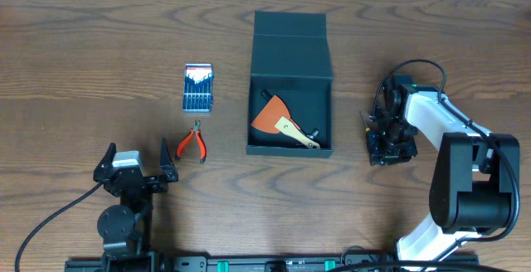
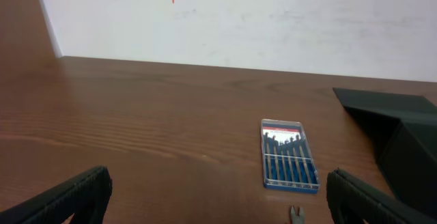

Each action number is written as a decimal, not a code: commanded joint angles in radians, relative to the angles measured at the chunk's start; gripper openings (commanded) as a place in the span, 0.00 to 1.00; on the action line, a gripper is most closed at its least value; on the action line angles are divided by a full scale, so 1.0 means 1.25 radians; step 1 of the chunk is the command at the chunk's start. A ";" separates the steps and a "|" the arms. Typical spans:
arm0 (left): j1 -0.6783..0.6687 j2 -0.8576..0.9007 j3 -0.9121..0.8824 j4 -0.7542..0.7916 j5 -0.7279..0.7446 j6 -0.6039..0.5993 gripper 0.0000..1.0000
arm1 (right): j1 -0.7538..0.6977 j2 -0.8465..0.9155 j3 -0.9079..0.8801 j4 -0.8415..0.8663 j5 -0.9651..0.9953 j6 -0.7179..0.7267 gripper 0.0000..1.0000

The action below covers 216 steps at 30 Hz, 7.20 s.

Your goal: Pack container

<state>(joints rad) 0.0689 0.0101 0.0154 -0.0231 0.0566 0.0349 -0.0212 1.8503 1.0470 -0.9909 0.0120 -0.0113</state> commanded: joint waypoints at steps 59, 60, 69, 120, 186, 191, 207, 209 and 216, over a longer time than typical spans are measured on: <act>-0.004 -0.005 -0.009 -0.032 0.009 0.013 0.99 | -0.001 0.040 0.133 -0.048 -0.022 -0.157 0.98; -0.004 -0.005 -0.009 -0.032 0.009 0.013 0.99 | 0.001 0.040 0.133 -0.052 -0.022 -0.157 0.97; -0.004 -0.005 -0.009 -0.032 0.009 0.013 0.99 | 0.002 0.040 0.133 -0.063 -0.019 -0.147 0.87; -0.004 -0.005 -0.009 -0.032 0.009 0.013 0.98 | 0.002 0.040 0.068 0.002 0.041 -0.114 0.87; -0.004 -0.005 -0.009 -0.032 0.009 0.013 0.99 | 0.080 0.040 -0.023 0.150 -0.014 -0.128 0.84; -0.004 -0.005 -0.009 -0.032 0.009 0.013 0.98 | 0.079 0.040 -0.023 0.148 0.015 -0.120 0.84; -0.004 -0.005 -0.009 -0.032 0.009 0.013 0.98 | -0.003 0.040 -0.023 0.035 0.059 -0.039 0.88; -0.004 -0.005 -0.009 -0.032 0.009 0.013 0.99 | -0.018 0.040 -0.023 0.032 0.059 -0.039 0.88; -0.004 -0.005 -0.009 -0.032 0.009 0.014 0.98 | -0.030 0.040 -0.022 0.058 0.048 -0.067 0.89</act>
<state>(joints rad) 0.0689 0.0101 0.0158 -0.0231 0.0566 0.0349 -0.0425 1.8500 1.0531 -0.9577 0.0364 -0.0875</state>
